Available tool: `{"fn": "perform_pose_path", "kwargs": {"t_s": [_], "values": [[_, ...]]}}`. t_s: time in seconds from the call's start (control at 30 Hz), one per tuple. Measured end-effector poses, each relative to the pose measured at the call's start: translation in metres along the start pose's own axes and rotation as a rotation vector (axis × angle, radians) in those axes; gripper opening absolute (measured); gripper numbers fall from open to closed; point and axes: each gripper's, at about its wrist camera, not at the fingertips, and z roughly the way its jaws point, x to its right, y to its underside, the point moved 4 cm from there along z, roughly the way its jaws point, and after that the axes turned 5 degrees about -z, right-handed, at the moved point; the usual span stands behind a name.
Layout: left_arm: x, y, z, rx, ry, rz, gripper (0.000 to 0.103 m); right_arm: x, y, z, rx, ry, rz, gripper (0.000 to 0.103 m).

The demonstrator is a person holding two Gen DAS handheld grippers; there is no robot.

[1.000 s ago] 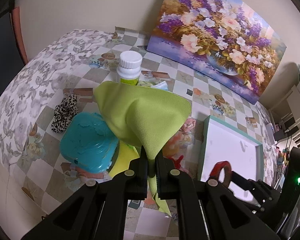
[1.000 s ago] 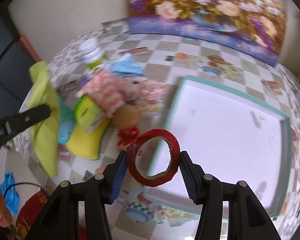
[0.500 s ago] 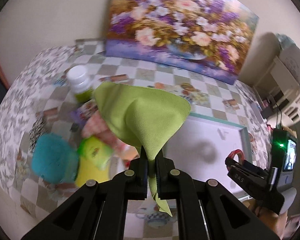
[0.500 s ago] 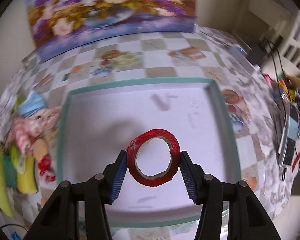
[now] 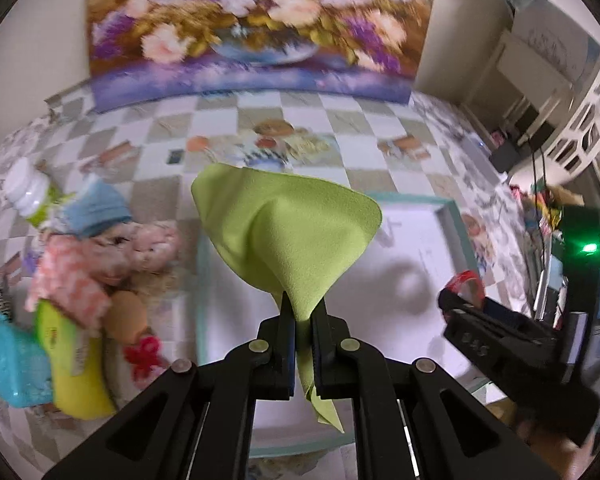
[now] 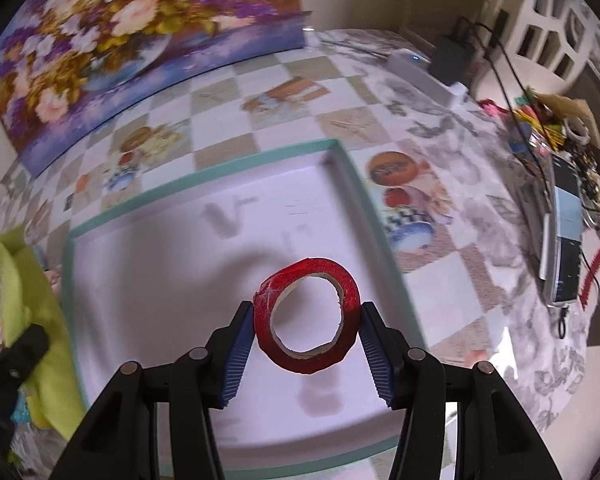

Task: Organize soft objects
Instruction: 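Carry cloth and tape roll into the white tray and open both grippers, then raise both open grippers out of the white tray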

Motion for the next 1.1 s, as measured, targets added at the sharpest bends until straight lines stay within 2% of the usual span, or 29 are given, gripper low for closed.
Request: {"fn": "perform_pose_path", "kwargs": {"t_s": [0.1,0.13,0.17,0.2,0.23,0.27,0.33,0.47,0.57,0.67,0.73,0.87,0.97,1.1], "values": [[0.003,0.002,0.010,-0.016,0.011,-0.004,0.008,0.009,-0.001,0.002,-0.006,-0.004,0.019,0.056],[0.002,0.002,0.012,-0.021,0.009,-0.008,0.013,0.011,-0.001,0.002,-0.008,-0.008,0.025,0.056],[0.001,0.003,0.012,-0.025,0.006,-0.012,0.027,0.012,-0.002,0.002,-0.011,-0.012,0.027,0.057],[-0.001,0.003,0.012,-0.025,0.005,-0.019,0.037,0.011,-0.002,0.002,-0.011,-0.018,0.025,0.057],[-0.002,0.002,0.011,-0.020,0.006,-0.025,0.054,0.010,-0.002,0.001,-0.008,-0.021,0.021,0.060],[-0.006,0.001,0.008,-0.010,0.008,-0.035,0.060,0.009,-0.002,0.000,-0.004,-0.023,0.015,0.062],[-0.012,-0.001,0.003,0.008,0.009,-0.055,0.061,0.006,-0.002,-0.002,0.004,-0.031,0.007,0.069],[-0.032,-0.002,-0.002,0.020,-0.018,-0.105,0.072,-0.002,0.000,-0.005,0.003,-0.018,-0.015,0.075],[-0.054,-0.001,-0.002,0.005,-0.047,-0.173,0.074,-0.014,0.003,-0.004,-0.004,-0.018,-0.059,0.080],[-0.076,0.001,-0.001,0.002,-0.098,-0.233,0.082,-0.026,0.008,-0.003,-0.001,-0.018,-0.106,0.090],[-0.086,0.003,-0.002,0.004,-0.129,-0.251,0.084,-0.035,0.011,-0.003,0.002,-0.018,-0.136,0.102],[-0.102,0.007,-0.001,0.007,-0.212,-0.251,0.086,-0.044,0.014,-0.004,0.011,-0.017,-0.150,0.103],[-0.108,0.009,0.002,-0.003,-0.225,-0.252,0.094,-0.047,0.016,-0.007,0.020,-0.013,-0.148,0.103],[-0.109,0.010,0.003,-0.007,-0.226,-0.250,0.094,-0.052,0.017,-0.014,0.043,-0.024,-0.149,0.103]]}}
